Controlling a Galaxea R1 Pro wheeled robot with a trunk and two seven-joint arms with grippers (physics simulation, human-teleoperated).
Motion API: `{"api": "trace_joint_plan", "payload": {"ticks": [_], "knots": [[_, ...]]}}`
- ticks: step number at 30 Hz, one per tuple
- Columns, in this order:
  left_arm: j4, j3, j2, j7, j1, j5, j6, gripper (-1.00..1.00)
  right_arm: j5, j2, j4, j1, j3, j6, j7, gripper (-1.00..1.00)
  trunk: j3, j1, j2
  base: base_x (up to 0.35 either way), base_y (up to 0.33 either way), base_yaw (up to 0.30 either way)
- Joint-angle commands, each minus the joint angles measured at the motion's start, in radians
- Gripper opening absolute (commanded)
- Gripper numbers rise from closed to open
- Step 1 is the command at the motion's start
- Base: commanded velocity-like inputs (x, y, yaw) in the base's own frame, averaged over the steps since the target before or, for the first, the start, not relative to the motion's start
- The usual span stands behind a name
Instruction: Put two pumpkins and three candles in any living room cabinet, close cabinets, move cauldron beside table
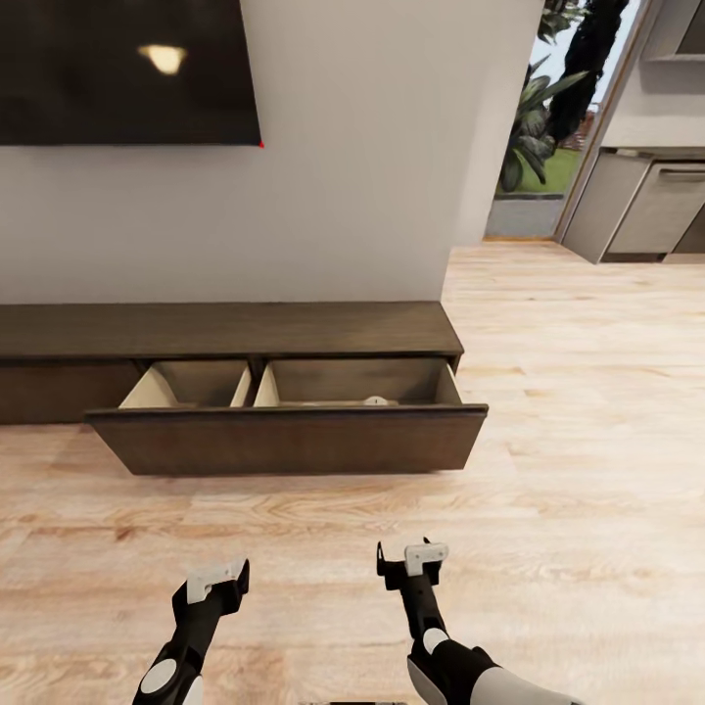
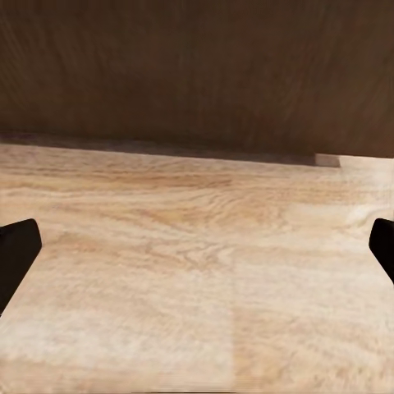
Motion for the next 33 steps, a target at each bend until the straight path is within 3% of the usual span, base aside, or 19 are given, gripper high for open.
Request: {"api": "trace_joint_plan", "payload": {"ticks": [1,28,33], "knots": [[0.000,0.000,0.000,0.000,0.000,0.000,0.000,1.00,0.000,0.000,0.000,0.000,0.000,0.000,0.002,1.00,-0.003,0.004,-0.007,0.000,0.000,0.000],[-0.043,0.008,-0.001,0.004,0.000,0.004,-0.006,1.00,-0.016,0.000,0.000,0.000,-0.002,-0.001,0.011,1.00,-0.088,0.107,-0.196,0.000,0.000,0.000],[-0.043,0.008,-0.002,0.005,0.000,0.005,-0.006,1.00,-0.017,0.000,0.000,0.000,-0.002,-0.002,0.012,1.00,-0.096,0.108,-0.197,0.000,0.000,0.000]]}}
